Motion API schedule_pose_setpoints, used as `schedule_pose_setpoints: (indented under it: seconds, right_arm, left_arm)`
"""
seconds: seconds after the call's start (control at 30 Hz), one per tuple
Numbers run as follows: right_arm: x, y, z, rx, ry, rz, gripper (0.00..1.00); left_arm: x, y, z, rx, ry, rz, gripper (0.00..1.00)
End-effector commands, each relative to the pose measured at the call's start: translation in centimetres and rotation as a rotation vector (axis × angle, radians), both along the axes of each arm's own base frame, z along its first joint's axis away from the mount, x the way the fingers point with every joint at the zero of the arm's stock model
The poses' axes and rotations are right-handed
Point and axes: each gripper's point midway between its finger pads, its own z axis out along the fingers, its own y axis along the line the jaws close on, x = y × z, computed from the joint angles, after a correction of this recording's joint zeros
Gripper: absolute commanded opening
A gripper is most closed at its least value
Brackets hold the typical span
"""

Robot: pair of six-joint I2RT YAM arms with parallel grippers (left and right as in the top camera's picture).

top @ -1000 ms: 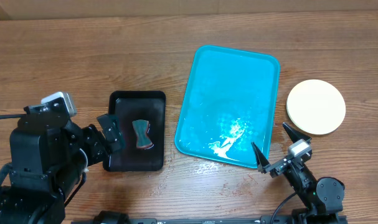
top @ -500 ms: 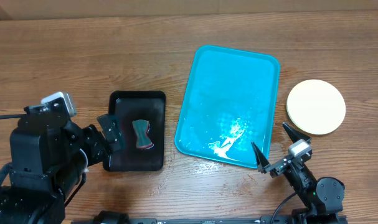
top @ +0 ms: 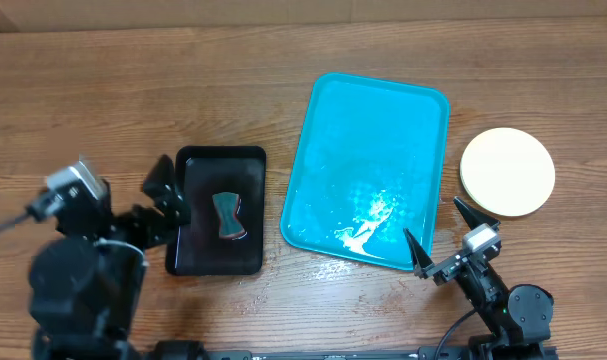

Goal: Clean dirty plates on tray and stack at the side

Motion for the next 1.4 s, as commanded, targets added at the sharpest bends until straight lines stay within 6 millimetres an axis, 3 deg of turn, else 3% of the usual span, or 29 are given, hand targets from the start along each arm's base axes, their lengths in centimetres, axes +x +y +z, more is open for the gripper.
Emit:
schedule_pose_setpoints:
  seconds: [0.0, 0.13, 0.27, 0.4, 0.53, 1.37]
  right_arm:
    - [-0.1, 0.2, -0.3, -0.003, -0.002, 0.011, 1.00]
    - [-0.1, 0.2, -0.3, -0.003, -0.002, 0.011, 1.00]
    - [-0.1, 0.2, -0.3, -0.003, -0.002, 0.011, 1.00]
    - [-0.1, 0.2, -0.3, -0.003, -0.002, 0.011, 1.00]
    - [-0.1, 0.2, -0.3, -0.003, -0.002, 0.011, 1.00]
    - [-0.1, 0.2, -0.3, -0.003, -0.002, 0.011, 1.00]
  left_arm:
    - [-0.9, -0.9, -3.0, 0.121, -0.061, -0.102, 1.00]
    - [-2.1, -1.0, -6.8, 0.232, -0.130, -0.128, 1.00]
    - [-2.5, -0.9, -11.9, 0.272, -0.142, -0.130, 1.00]
    - [-1.4, -0.8, -18.0, 0.261, -0.054, -0.139, 1.00]
    - [-0.2, -1.4, -21.1, 0.249, -0.062, -0.175, 1.00]
    - [-0.1, -1.5, -20.6, 0.256, -0.090, -0.175, 1.00]
